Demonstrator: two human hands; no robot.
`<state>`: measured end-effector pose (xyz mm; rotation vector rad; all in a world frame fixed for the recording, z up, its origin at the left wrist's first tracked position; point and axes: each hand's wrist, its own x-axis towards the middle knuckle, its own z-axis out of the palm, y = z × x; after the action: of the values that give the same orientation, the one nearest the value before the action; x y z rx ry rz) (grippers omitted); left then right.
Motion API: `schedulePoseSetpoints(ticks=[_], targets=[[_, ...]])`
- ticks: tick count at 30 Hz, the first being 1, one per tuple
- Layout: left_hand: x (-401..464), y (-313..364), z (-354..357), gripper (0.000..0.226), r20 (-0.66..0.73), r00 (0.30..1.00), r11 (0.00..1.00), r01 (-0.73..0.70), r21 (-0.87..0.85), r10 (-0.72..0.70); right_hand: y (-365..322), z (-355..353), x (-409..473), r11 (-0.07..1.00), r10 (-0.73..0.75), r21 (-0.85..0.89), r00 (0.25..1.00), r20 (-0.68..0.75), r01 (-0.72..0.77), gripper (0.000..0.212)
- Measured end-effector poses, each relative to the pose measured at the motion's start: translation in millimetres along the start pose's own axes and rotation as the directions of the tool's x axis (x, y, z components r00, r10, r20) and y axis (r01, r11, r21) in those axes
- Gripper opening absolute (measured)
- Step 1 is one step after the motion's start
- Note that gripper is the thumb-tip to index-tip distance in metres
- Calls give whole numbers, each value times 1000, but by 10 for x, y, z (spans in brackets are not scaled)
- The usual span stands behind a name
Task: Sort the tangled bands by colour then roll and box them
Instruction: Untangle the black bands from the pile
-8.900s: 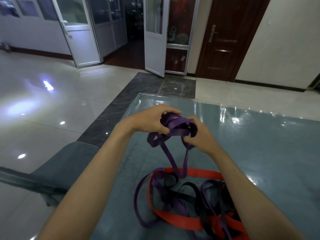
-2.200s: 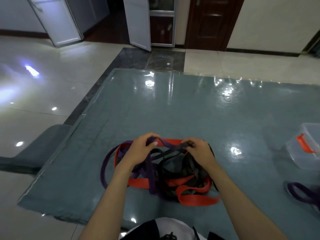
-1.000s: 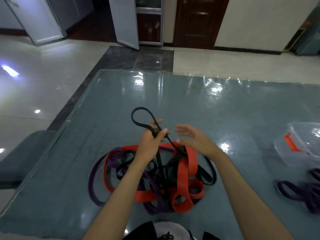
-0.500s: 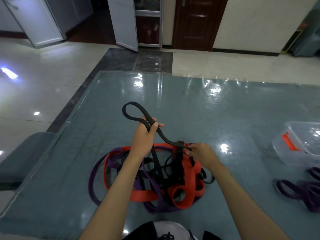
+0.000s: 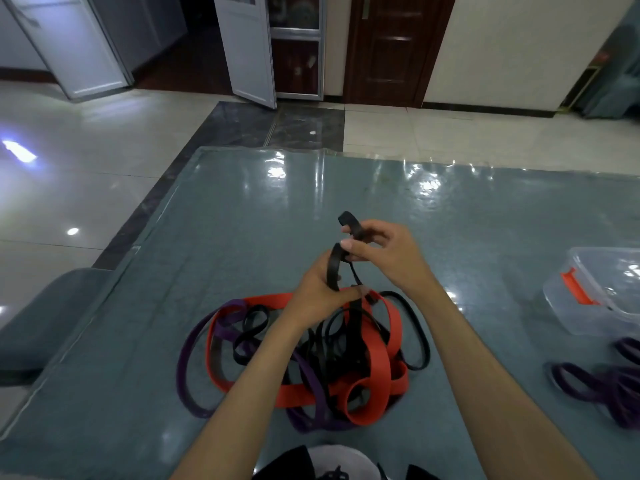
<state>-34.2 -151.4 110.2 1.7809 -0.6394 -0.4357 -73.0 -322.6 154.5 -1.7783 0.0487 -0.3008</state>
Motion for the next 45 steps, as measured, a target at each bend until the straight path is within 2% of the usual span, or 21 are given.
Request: schedulePoseSetpoints(ticks=[2, 5, 7, 8, 10, 12, 13, 15, 17, 19, 24, 26, 28, 30, 31, 34, 37, 40, 42, 45], targets=[[4, -10, 73, 56, -71, 997, 1000, 14, 4, -14, -23, 28, -18, 1000, 8, -11, 999, 53, -7, 29], [20, -33, 81, 19, -233, 968, 995, 81, -60, -93, 9, 16, -83, 986, 45, 152, 991, 129, -65, 27], [19, -61, 29, 14, -257, 961, 994, 90, -60, -102, 95, -20, -125, 975, 46, 215, 998, 49, -56, 22], [15, -67, 0, 13, -259, 961, 995, 83, -50, -93, 170, -40, -138, 982, 54, 180, 999, -7, -52, 21], [8, -61, -48, 9, -280, 957, 997, 63, -49, -74, 356, -72, -177, 996, 87, 20, 995, -41, -86, 37], [20, -29, -81, 6, -319, 946, 996, 29, -82, -54, 559, -78, -231, 968, 146, -215, 988, 49, -132, 53], [25, -2, -94, 6, -335, 941, 994, 13, -105, -48, 681, -78, -262, 932, 193, -330, 976, 103, -150, 54], [41, 51, -128, 9, -365, 930, 989, -5, -146, -49, 914, -91, -322, 851, 281, -493, 950, 135, -181, 46], [47, 88, -175, 9, -399, 916, 987, -23, -162, -44, 1087, -109, -369, 811, 299, -545, 951, 73, -213, 33], [50, 105, -216, 8, -429, 903, 984, -47, -172, -32, 1166, -124, -387, 821, 308, -507, 951, 7, -262, 18], [52, 113, -246, 5, -438, 898, 978, -53, -203, -43, 1068, -105, -300, 853, 289, -460, 957, 20, -248, 18], [53, 96, -249, 10, -442, 897, 991, -48, -127, -13, 948, -115, -235, 910, 256, -316, 963, -80, -268, 10], [36, 66, -239, 18, -439, 898, 999, -37, -17, 26, 769, -141, -164, 961, 236, -101, 952, -193, -259, 10], [20, 32, -209, 28, -414, 909, 998, -30, 63, 53, 569, -180, -90, 975, 224, 46, 944, -244, -219, 12], [25, 9, -192, 26, -383, 922, 996, -31, 86, 61, 463, -190, -58, 978, 208, 77, 946, -248, -195, 11], [39, -24, -113, 10, -222, 975, 999, -6, 42, 15, 162, -161, -1, 983, 136, 150, 967, -217, -104, 11], [27, -27, -4, 20, -107, 992, 991, 50, -121, -63, -83, -74, 30, 983, 56, 181, 987, -148, -29, 11], [31, -9, 69, 42, -115, 988, 960, 72, -270, -106, -185, 0, 38, 989, 15, 151, 997, -75, -4, 11], [64, 10, 88, 46, -163, 981, 934, 41, -355, -106, -172, 36, 16, 983, 20, 181, 1000, -22, -16, 12], [122, -3, 45, 33, -296, 955, 964, -45, -261, -36, -37, 45, -56, 942, 19, 335, 998, 53, -35, 11]])
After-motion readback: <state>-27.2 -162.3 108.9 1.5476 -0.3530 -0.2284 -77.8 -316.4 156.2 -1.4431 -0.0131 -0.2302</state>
